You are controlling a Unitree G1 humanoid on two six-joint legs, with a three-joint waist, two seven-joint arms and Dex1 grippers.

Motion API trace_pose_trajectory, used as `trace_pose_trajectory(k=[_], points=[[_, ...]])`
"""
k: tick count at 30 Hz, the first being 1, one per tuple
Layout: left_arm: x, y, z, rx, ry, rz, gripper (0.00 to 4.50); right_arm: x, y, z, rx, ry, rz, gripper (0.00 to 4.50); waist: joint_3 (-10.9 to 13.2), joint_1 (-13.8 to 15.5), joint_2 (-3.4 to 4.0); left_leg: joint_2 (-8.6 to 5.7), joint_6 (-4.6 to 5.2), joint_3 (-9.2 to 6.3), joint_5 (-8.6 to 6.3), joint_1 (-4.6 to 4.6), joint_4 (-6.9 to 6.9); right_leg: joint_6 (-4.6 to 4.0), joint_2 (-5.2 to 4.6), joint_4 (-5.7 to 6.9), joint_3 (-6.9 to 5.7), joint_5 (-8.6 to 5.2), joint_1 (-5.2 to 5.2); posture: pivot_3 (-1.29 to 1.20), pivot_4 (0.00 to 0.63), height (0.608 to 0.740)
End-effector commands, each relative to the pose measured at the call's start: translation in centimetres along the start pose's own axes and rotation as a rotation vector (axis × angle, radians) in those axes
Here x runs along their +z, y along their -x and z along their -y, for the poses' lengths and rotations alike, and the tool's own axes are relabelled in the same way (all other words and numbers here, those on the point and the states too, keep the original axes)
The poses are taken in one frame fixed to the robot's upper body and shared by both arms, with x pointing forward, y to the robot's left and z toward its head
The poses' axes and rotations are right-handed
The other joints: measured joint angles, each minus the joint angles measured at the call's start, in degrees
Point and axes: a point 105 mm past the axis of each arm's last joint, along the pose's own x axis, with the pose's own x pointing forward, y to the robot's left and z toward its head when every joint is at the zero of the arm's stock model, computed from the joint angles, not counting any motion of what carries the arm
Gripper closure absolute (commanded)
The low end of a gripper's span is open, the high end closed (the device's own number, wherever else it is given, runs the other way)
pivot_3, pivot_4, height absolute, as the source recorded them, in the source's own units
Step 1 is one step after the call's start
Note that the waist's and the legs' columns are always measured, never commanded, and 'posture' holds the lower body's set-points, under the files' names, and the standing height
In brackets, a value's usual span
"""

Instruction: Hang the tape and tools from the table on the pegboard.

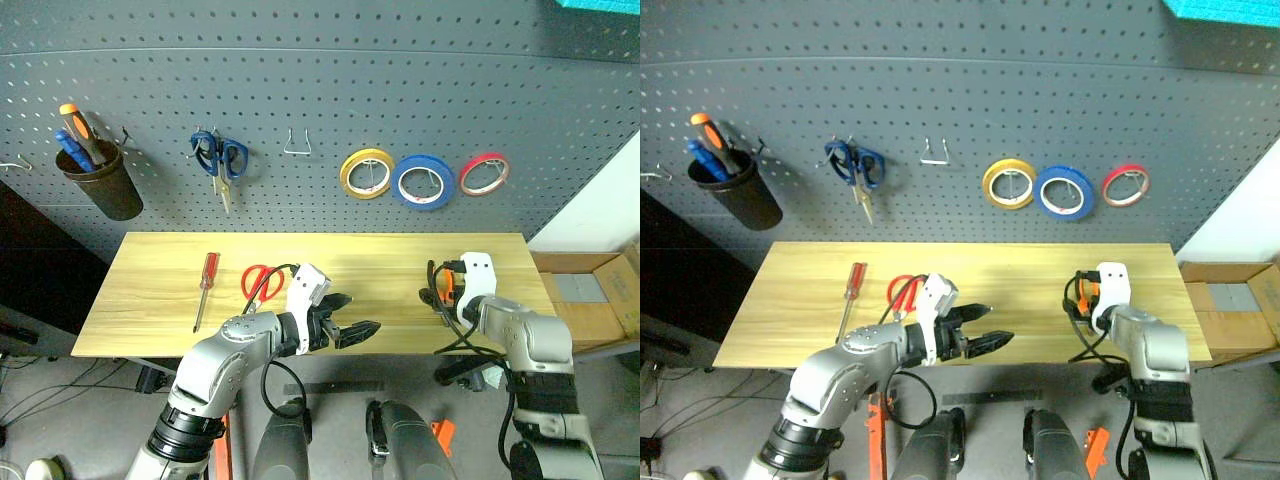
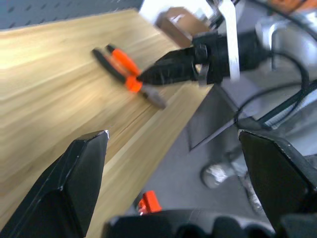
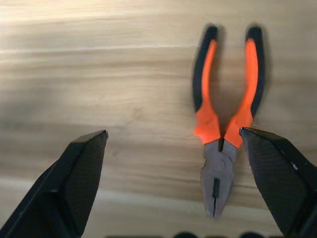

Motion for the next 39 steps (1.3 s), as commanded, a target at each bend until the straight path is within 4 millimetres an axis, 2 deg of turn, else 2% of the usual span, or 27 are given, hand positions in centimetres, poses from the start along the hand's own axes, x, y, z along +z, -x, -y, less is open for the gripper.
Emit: trace_pose_trajectory(k=[1, 4, 9, 17, 22, 23, 28, 31, 33, 36, 37, 39], points=[[1.1, 0.5, 0.9, -0.007, -0.036, 0.038, 0.0, 0.8, -0.2, 2.1, -0.072, -0.008, -0.013, 0.07, 0.4, 0.0, 0.02, -0.06, 0.01, 0.07, 0.0, -0.09, 0.0, 0.04, 0.02, 0.02, 0.12, 0.03, -0.04, 0.03, 0.359, 0.74], [1.0, 0.8, 0.8, 0.011, -0.031, 0.037, 0.0, 0.5, -0.8, 2.5, -0.09, -0.072, -0.062, 0.07, 0.8, -0.1, -0.02, -0.08, 0.11, 0.11, -0.39, -0.52, -0.09, 0.68, 0.18, -0.06, 0.23, -0.06, -0.39, 0.04, 0.378, 0.74], [1.0, 1.2, 1.2, 0.017, -0.012, 0.04, 0.0, 0.6, -1.9, 2.5, -0.085, -0.023, -0.089, 0.07, 1.8, -0.2, -0.17, 0.0, 0.0, 0.1, -0.91, -0.54, -0.18, 0.72, 0.19, -0.03, 0.25, -0.57, -0.43, 0.06, 0.394, 0.74], [1.0, 1.7, 1.6, 0.018, 0.005, 0.035, 0.0, 0.4, -3.1, 2.3, -0.042, -0.008, -0.129, 0.07, 2.9, -0.1, -0.61, 0.01, -0.05, 0.1, -0.95, -0.43, -0.05, 0.83, 0.13, -0.06, 0.25, -0.6, -0.33, 0.09, 0.406, 0.74], [1.3, 1.6, 1.7, 0.008, 0.011, 0.043, 0.0, 1.1, -3.2, 2.6, -0.038, 0.039, -0.107, 1.61, 2.9, -0.1, -0.66, 0.06, -0.05, 0.07, -0.95, -0.36, -0.06, 0.83, 0.15, -0.09, 0.23, -0.6, -0.23, 0.08, 0.397, 0.74], [1.3, 1.6, 1.6, 0.008, 0.012, 0.045, 0.0, 1.2, -3.1, 2.7, -0.039, 0.048, -0.101, 1.79, 2.9, -0.1, -0.66, 0.06, -0.05, 0.07, -0.95, -0.36, -0.07, 0.82, 0.15, -0.11, 0.23, -0.6, -0.24, 0.08, 0.391, 0.74], [1.7, 1.5, 1.1, 0.014, 0.006, 0.06, 0.0, 2.1, -2.4, 2.4, -0.019, 0.09, -0.051, 1.8, 2.9, -0.1, -0.66, 0.07, -0.06, 0.08, -0.95, -0.38, -0.16, 0.82, 0.16, -0.2, 0.23, -0.6, -0.24, 0.08, 0.365, 0.74], [2.2, 2.4, 1.1, -0.003, 0.017, 0.099, 0.0, 4.1, -0.1, -0.3, 0.087, 0.216, 0.099, 1.8, 2.9, 0.2, -0.64, 0.06, -0.07, 0.07, -0.95, -0.47, -0.27, 0.83, 0.16, -0.25, 0.21, -0.61, -0.33, 0.08, 0.336, 0.74], [2.1, 4.0, 0.9, -0.024, 0.122, 0.138, 0.0, 5.2, 2.4, -3.6, 0.226, 0.319, 0.228, 1.8, 2.9, 0.1, -0.56, 0.06, -0.1, 0.11, -0.96, -0.71, -0.31, 0.84, 0.16, -0.23, 0.23, -0.62, -0.65, 0.08, 0.308, 0.74], [1.8, 6.9, -0.2, 0.023, 0.196, 0.166, 0.0, 4.6, 6.4, -8.4, 0.418, 0.536, 0.359, 1.8, 2.8, -0.2, -0.49, 0.11, -0.22, 0.08, -0.9, -1.39, -0.12, 0.84, 0.18, 0.03, 0.21, -0.62, -1.33, 0.08, 0.279, 0.74], [1.8, 7.7, -0.3, 0.031, 0.211, 0.17, 0.0, 4.2, 7.2, -9.3, 0.455, 0.566, 0.38, 1.8, 2.8, -0.2, -0.49, 0.12, -0.43, 0.0, -0.8, -1.41, -0.13, 0.84, 0.23, 0.03, 0.15, -0.62, -1.36, 0.09, 0.271, 0.74], [2.3, 9.8, 0.2, 0.024, 0.234, 0.191, 0.0, 4.3, 9.5, -12.4, 0.589, 0.572, 0.481, 1.8, 2.6, 0.0, -0.59, 0.14, -0.58, -0.15, -0.75, -1.42, -0.19, 0.85, 0.27, 0.02, 0.01, -0.63, -1.36, 0.12, 0.246, 0.74]])
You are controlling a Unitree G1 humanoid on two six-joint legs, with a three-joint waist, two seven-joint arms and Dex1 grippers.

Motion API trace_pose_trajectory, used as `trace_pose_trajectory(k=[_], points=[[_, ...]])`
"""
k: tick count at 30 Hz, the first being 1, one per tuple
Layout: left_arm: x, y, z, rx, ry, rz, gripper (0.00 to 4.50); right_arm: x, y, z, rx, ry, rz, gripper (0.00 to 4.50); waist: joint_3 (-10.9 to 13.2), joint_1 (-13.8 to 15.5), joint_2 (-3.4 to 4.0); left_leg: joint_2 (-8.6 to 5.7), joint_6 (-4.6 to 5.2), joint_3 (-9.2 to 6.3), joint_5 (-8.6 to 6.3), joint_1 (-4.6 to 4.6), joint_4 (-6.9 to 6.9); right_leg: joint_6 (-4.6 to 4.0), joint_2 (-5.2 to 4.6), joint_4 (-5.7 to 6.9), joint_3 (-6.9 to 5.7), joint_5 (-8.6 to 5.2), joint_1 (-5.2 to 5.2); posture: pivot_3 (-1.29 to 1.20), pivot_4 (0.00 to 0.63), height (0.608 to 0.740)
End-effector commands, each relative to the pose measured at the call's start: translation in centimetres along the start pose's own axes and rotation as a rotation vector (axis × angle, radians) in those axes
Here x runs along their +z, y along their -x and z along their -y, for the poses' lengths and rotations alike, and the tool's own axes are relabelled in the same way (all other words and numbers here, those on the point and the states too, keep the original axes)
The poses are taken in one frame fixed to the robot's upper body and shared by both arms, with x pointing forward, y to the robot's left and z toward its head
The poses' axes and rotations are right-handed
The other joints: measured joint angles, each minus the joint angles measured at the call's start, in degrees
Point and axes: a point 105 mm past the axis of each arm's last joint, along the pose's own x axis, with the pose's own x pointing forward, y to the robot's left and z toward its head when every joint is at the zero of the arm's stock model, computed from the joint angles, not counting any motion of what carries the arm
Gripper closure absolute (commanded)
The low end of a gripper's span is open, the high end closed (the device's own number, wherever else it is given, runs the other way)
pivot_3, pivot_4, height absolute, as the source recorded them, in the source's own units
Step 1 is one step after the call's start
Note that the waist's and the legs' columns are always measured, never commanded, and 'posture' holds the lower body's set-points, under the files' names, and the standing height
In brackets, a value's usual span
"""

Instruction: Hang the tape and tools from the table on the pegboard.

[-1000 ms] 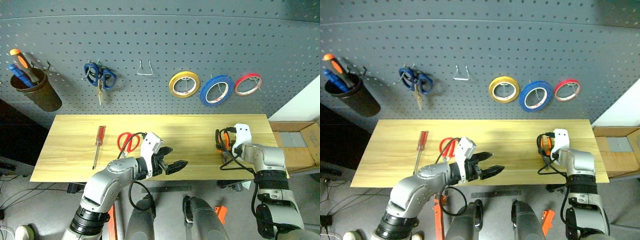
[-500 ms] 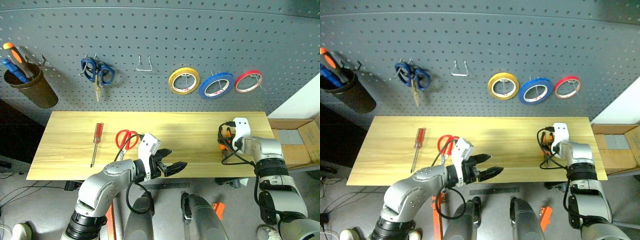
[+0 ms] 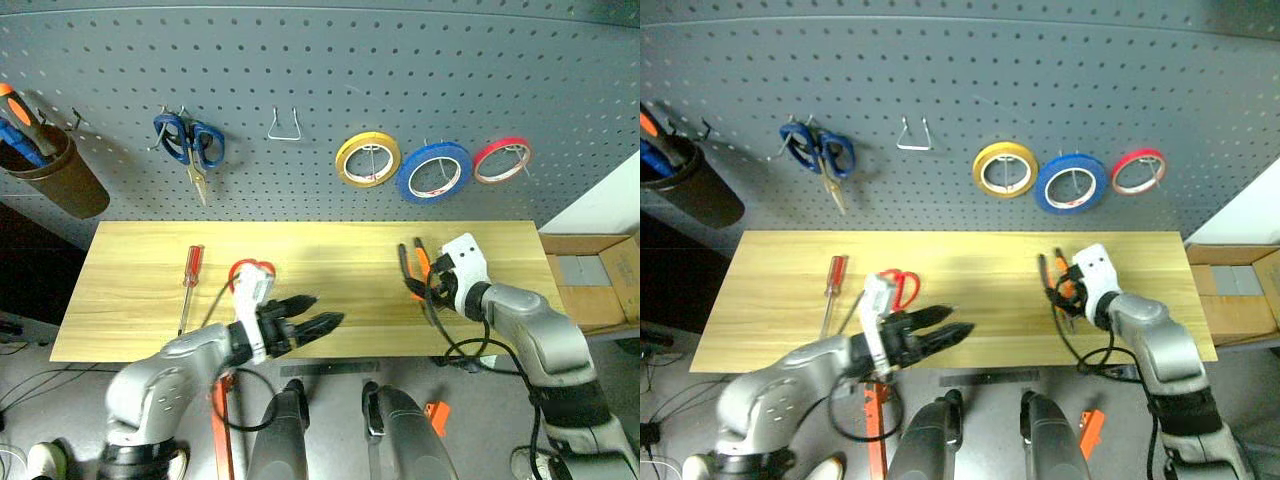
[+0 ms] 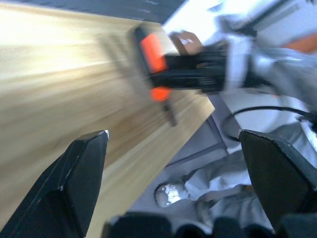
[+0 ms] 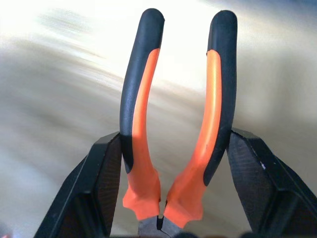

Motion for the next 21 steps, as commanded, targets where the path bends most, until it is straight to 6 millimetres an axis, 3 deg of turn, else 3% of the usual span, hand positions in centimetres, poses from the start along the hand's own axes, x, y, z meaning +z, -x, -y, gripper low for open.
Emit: trace_pose_trajectory(k=[1, 4, 7, 9, 15, 18, 21], points=[[1.7, 3.1, 2.0, -0.052, 0.003, 0.068, 0.0, 5.8, 1.2, -5.7, 0.195, 0.066, 0.297, 1.8, -0.1, 0.1, -0.14, 0.01, -0.02, -0.06, 0.0, 0.0, 0.01, 0.0, 0.0, -0.02, -0.06, 0.0, 0.02, 0.14, 0.235, 0.74], [3.1, 5.1, 1.8, 0.022, 0.014, 0.162, 0.0, 10.4, 0.9, -7.8, 0.231, 0.024, 0.52, 1.8, -0.3, 0.3, -0.17, 0.02, -0.01, -0.06, -0.02, 0.0, 0.01, 0.0, -0.03, -0.06, -0.06, 0.0, 0.04, 0.2, 0.205, 0.74], [4.7, 6.2, 1.2, 0.117, 0.03, 0.284, 0.0, 14.7, -0.5, -8.3, 0.221, 0.023, 0.686, 1.8, -1.2, 1.3, -0.37, -0.03, -0.03, -0.12, 0.15, 0.0, 0.14, -0.06, -0.07, -0.02, -0.11, 0.24, 0.07, 0.27, 0.186, 0.74], [4.6, 6.3, 1.0, 0.15, 0.035, 0.297, 0.0, 16.9, -1.1, -8.5, 0.214, 0.046, 0.761, 1.8, -2.1, 2.1, -0.56, -0.05, -0.02, -0.19, 0.23, 0.01, 0.15, -0.09, -0.06, -0.06, -0.2, 0.31, 0.14, 0.29, 0.177, 0.74], [7.0, 4.2, -1.0, 0.311, -0.143, 0.334, 0.0, 23.7, -2.4, -6.8, 0.037, 0.205, 0.982, 1.8, -3.1, 6.3, -0.81, -0.08, -0.04, -0.09, 0.36, 0.02, 0.13, -0.33, -0.02, -0.15, -0.48, 0.43, 0.28, 0.33, 0.161, 0.74], [7.9, 2.3, -1.7, 0.32, -0.179, 0.373, 0.0, 25.8, -2.6, -6.7, -0.069, 0.318, 1.085, 1.8, -3.5, 7.6, -0.88, -0.07, -0.05, -0.03, 0.38, 0.01, 0.1, -0.38, 0.03, -0.19, -0.48, 0.46, 0.28, 0.33, 0.156, 0.74], [10.5, 1.3, -2.5, 0.382, -0.275, 0.45, 0.0, 26.8, -3.4, -6.9, -0.115, 0.355, 1.14, 1.8, -3.6, 7.9, -1.01, -0.08, -0.07, 0.0, 0.39, -0.02, 0.09, -0.55, 0.04, -0.2, -0.48, 0.57, 0.27, 0.32, 0.155, 0.74]])
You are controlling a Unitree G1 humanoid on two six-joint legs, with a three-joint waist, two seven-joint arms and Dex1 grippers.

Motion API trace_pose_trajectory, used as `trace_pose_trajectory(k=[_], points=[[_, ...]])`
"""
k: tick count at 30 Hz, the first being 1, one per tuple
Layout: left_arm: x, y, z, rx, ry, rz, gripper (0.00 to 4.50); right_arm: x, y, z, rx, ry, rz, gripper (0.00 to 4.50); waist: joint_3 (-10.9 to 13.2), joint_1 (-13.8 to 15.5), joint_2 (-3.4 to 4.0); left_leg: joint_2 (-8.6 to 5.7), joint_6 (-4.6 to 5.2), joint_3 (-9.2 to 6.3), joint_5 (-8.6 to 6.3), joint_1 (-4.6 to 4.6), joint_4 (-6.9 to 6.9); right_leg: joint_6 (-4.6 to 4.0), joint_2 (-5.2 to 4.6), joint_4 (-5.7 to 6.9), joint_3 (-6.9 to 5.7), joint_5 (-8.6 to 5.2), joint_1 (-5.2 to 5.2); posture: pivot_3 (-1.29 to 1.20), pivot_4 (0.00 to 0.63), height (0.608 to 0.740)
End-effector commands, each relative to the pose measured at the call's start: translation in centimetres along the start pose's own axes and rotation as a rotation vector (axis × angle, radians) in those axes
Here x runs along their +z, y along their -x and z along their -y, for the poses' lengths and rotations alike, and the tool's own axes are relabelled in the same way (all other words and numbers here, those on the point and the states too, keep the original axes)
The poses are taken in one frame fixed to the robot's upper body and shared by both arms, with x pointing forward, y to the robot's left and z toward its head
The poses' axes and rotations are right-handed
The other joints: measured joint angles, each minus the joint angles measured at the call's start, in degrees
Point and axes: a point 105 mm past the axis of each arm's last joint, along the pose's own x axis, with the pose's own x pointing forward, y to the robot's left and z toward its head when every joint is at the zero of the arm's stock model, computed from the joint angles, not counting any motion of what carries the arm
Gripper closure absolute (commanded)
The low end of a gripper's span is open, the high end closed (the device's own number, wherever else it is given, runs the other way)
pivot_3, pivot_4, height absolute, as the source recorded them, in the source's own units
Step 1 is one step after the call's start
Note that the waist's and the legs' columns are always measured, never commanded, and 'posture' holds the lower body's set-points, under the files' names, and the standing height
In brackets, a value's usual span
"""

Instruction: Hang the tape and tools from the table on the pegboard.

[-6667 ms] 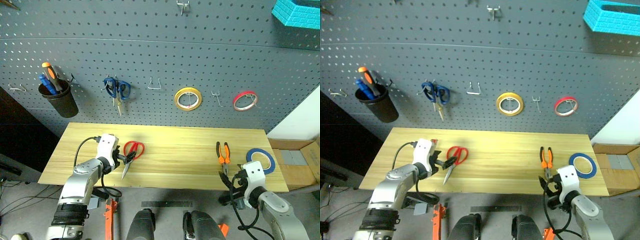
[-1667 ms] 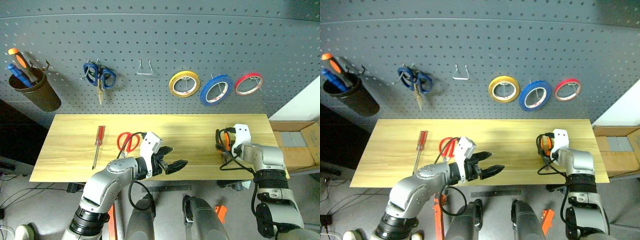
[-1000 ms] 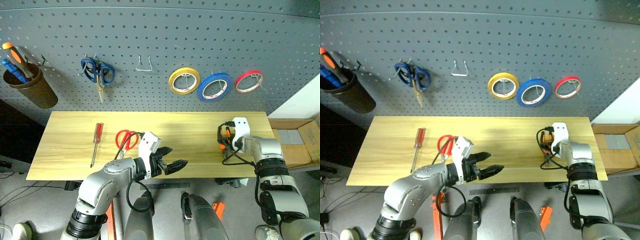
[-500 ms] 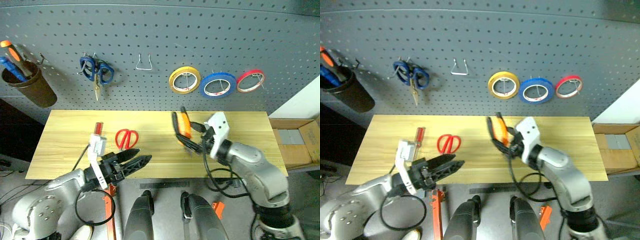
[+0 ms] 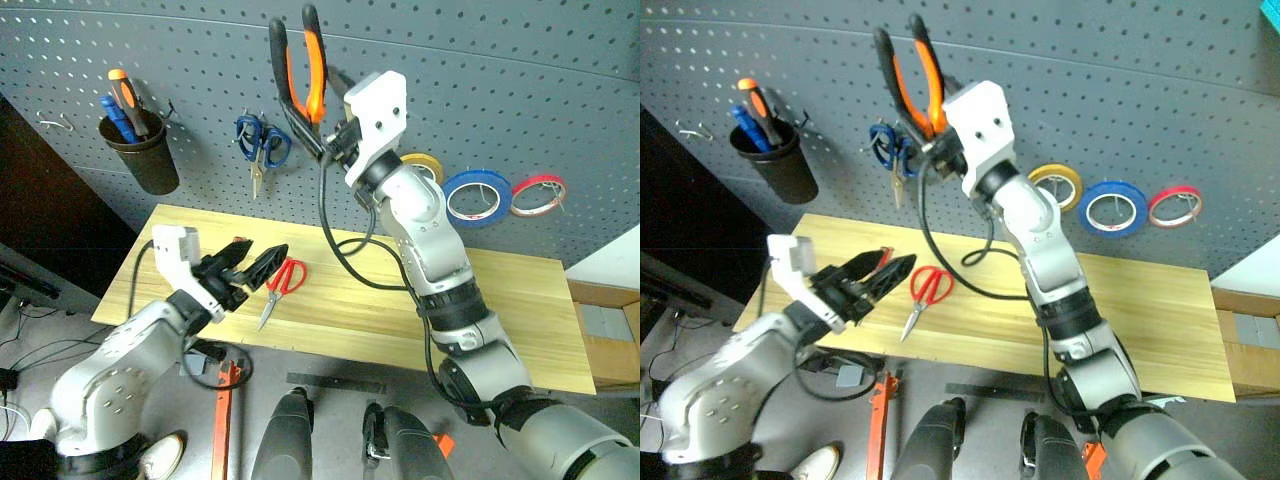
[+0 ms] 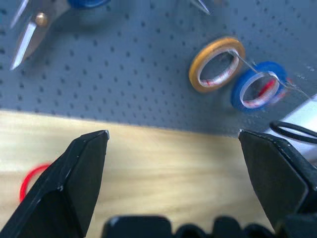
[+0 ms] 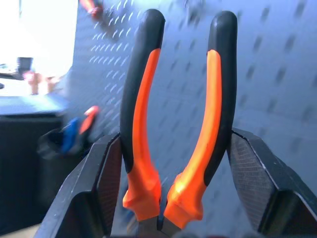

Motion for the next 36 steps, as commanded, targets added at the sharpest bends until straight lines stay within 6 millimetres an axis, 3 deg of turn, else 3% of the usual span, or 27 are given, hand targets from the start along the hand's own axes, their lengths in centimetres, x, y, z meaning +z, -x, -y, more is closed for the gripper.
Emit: trace_pose_trajectory(k=[1, 5, 9, 15, 21, 25, 33, 36], points=[[2.7, -1.7, -0.3, 0.046, -0.123, 0.12, 0.0, 1.8, -1.4, 0.2, -0.047, 0.065, 0.133, 1.8, -0.1, 0.0, -0.11, 0.0, -0.02, 0.0, 0.01, -0.02, 0.0, -0.11, 0.03, 0.0, -0.01, 0.06, -0.01, 0.32, 0.155, 0.74], [4.5, -3.2, 0.2, 0.017, -0.162, 0.179, 0.0, 1.5, -1.9, 1.0, -0.097, 0.109, 0.158, 1.8, -0.1, -0.1, -0.12, 0.02, -0.33, -0.04, 0.19, -0.02, -0.07, -0.23, 0.12, 0.05, -0.07, 0.13, -0.03, 0.31, 0.165, 0.74], [4.6, -4.5, 1.0, -0.035, -0.186, 0.176, 0.0, 1.1, -2.1, 1.6, -0.14, 0.142, 0.163, 1.8, -0.1, -0.2, -0.12, 0.04, -0.36, -0.09, 0.21, -0.01, -0.06, -0.26, 0.11, 0.16, -0.11, 0.15, -0.03, 0.31, 0.171, 0.74], [4.0, -6.8, 3.4, -0.152, -0.212, 0.158, 0.0, -1.3, -1.6, 2.1, -0.191, 0.179, 0.093, 1.8, -0.1, -0.2, -0.12, 0.04, -0.36, -0.16, 0.24, -0.01, 0.01, -0.33, 0.11, 0.23, -0.19, 0.19, -0.01, 0.31, 0.174, 0.74], [3.1, -8.0, 3.2, -0.16, -0.241, 0.13, 0.0, -5.6, 0.1, 2.0, -0.215, 0.156, -0.055, 1.8, -0.1, -0.4, -0.1, 0.03, -0.33, -0.16, 0.25, 0.04, 0.02, -0.46, 0.2, 0.3, -0.21, 0.26, 0.0, 0.3, 0.175, 0.74], [3.1, -8.3, 3.4, -0.181, -0.243, 0.129, 0.0, -7.0, 1.0, 2.3, -0.237, 0.17, -0.102, 1.8, -0.3, -0.4, -0.1, 0.06, -0.33, -0.21, 0.27, 0.08, 0.05, -0.53, 0.31, 0.35, -0.23, 0.3, 0.03, 0.29, 0.178, 0.74], [2.9, -8.4, 3.1, -0.19, -0.243, 0.123, 0.0, -6.2, 1.0, 3.8, -0.3, 0.167, -0.081, 1.8, -0.5, -0.4, -0.08, 0.05, -0.22, -0.38, 0.65, 0.15, 0.09, -0.68, 0.3, 0.35, -0.42, 0.44, 0.19, 0.27, 0.176, 0.74], [2.8, -8.6, 3.3, -0.201, -0.245, 0.123, 0.0, -7.0, 1.2, 3.6, -0.294, 0.182, -0.114, 1.8, -0.5, -0.4, -0.08, 0.06, -0.21, -0.46, 0.76, 0.14, 0.09, -0.64, 0.3, 0.35, -0.58, 0.46, 0.21, 0.27, 0.175, 0.74]])
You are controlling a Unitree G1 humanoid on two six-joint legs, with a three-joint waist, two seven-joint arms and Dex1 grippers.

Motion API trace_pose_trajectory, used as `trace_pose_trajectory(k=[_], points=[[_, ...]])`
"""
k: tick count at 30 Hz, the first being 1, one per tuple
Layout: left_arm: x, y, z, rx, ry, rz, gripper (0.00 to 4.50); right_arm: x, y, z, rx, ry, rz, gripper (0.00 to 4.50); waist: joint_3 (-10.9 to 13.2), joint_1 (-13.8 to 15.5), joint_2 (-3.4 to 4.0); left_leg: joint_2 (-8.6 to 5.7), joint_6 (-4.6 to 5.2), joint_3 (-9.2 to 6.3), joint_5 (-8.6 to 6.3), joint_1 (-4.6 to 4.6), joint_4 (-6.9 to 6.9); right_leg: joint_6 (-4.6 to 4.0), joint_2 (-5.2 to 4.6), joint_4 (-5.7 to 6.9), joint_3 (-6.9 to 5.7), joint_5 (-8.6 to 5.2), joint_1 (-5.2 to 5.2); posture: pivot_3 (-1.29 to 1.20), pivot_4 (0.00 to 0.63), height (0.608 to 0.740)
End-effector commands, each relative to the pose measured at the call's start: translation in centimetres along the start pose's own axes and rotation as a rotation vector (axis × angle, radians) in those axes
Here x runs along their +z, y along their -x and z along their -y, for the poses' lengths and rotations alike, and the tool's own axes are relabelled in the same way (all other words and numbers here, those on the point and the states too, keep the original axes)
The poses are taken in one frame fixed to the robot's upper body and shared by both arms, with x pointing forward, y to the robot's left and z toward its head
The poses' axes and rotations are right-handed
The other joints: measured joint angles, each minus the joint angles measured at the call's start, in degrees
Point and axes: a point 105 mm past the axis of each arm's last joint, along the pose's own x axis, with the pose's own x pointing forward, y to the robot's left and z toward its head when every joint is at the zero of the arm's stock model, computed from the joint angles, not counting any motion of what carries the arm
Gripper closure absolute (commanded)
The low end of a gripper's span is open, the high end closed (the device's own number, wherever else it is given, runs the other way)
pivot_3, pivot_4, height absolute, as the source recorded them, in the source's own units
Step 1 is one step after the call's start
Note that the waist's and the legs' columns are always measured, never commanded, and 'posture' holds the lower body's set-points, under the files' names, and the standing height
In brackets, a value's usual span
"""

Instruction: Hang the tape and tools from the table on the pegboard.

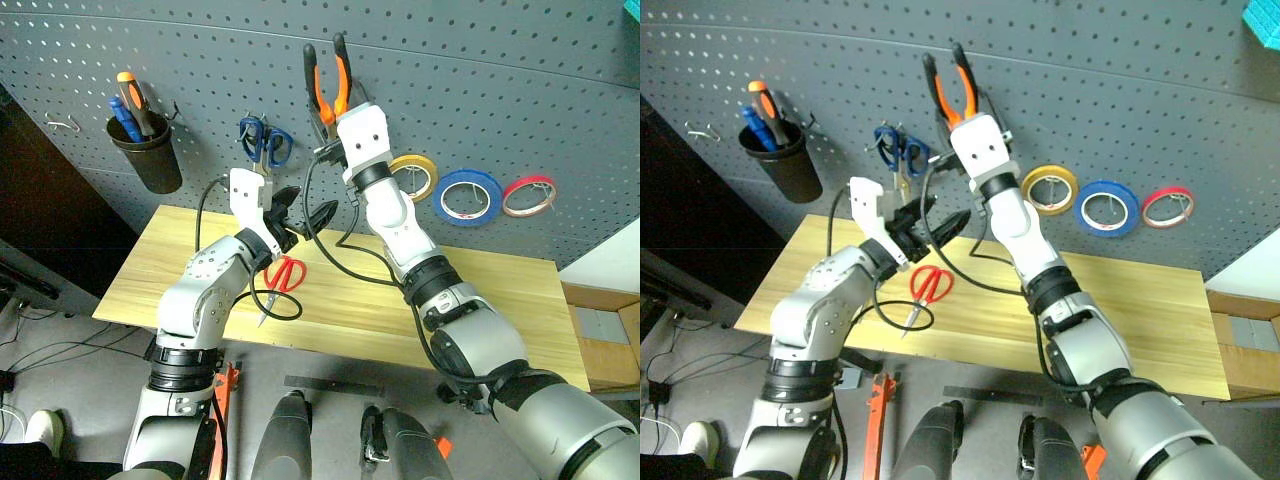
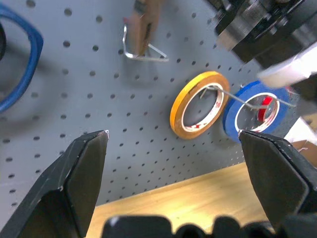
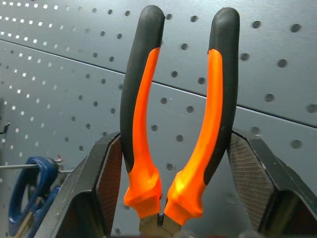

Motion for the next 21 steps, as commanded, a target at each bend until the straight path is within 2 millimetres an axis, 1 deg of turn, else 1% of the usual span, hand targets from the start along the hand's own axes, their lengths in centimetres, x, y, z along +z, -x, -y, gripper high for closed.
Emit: trace_pose_trajectory(k=[1, 8, 13, 15, 16, 18, 19, 21], points=[[1.7, -0.5, 0.7, -0.031, -0.038, 0.062, 0.0, -1.3, 0.3, 0.7, -0.027, 0.018, -0.057, 1.8, -0.1, 0.0, 0.0, 0.01, 0.0, -0.03, 0.02, 0.0, 0.0, -0.03, 0.0, 0.02, -0.04, 0.02, 0.01, 0.27, 0.175, 0.74], [1.7, -0.4, 0.6, -0.03, -0.038, 0.065, 0.0, -3.0, 0.8, 1.1, -0.049, 0.027, -0.133, 1.8, 0.0, -0.1, 0.01, 0.07, -0.08, -0.17, 0.1, -0.07, -0.09, -0.25, 0.08, 0.02, -0.2, 0.14, -0.03, 0.27, 0.182, 0.74], [1.8, -0.2, 0.6, -0.024, -0.039, 0.064, 0.0, -4.6, 1.3, 0.0, -0.009, 0.012, -0.22, 1.8, -0.1, -0.1, 0.01, 0.04, -0.08, -0.2, 0.11, -0.07, -0.03, -0.21, 0.08, 0.0, -0.22, 0.12, 0.03, 0.28, 0.187, 0.74], [1.8, -0.1, 0.5, -0.021, -0.04, 0.064, 0.0, -5.0, 1.6, -0.2, -0.01, 0.001, -0.24, 1.09, -0.1, -0.1, 0.03, 0.04, -0.07, -0.21, 0.14, -0.02, -0.01, -0.14, 0.08, 0.02, -0.23, 0.08, 0.07, 0.27, 0.188, 0.74], [1.7, 0.0, 0.5, -0.019, -0.042, 0.062, 0.0, -5.1, 1.7, -0.4, 0.005, -0.012, -0.246, 0.85, -0.1, -0.1, 0.03, 0.05, -0.07, -0.24, 0.16, 0.0, -0.01, -0.14, 0.08, 0.02, -0.25, 0.08, 0.1, 0.27, 0.189, 0.74], [1.7, 0.1, 0.4, -0.014, -0.042, 0.058, 0.0, -5.3, 2.0, -0.5, 0.016, -0.018, -0.255, 0.24, -0.1, -0.2, 0.03, 0.06, -0.06, -0.25, 0.2, -0.01, -0.02, -0.14, 0.08, 0.02, -0.27, 0.08, 0.08, 0.27, 0.194, 0.74], [1.6, 0.2, 0.3, -0.012, -0.041, 0.056, 0.0, -5.4, 2.2, -0.3, 0.014, -0.017, -0.259, 0.05, -0.1, -0.2, 0.03, 0.07, -0.06, -0.25, 0.2, -0.01, -0.02, -0.14, 0.08, 0.03, -0.26, 0.08, 0.07, 0.27, 0.195, 0.74], [1.4, 0.3, 0.3, -0.009, -0.038, 0.048, 0.0, -5.7, 2.6, 0.2, -0.005, -0.012, -0.268, 0.05, -0.1, -0.3, 0.04, 0.08, -0.06, -0.25, 0.2, -0.02, -0.05, -0.15, 0.09, 0.02, -0.27, 0.08, 0.05, 0.26, 0.201, 0.74]])
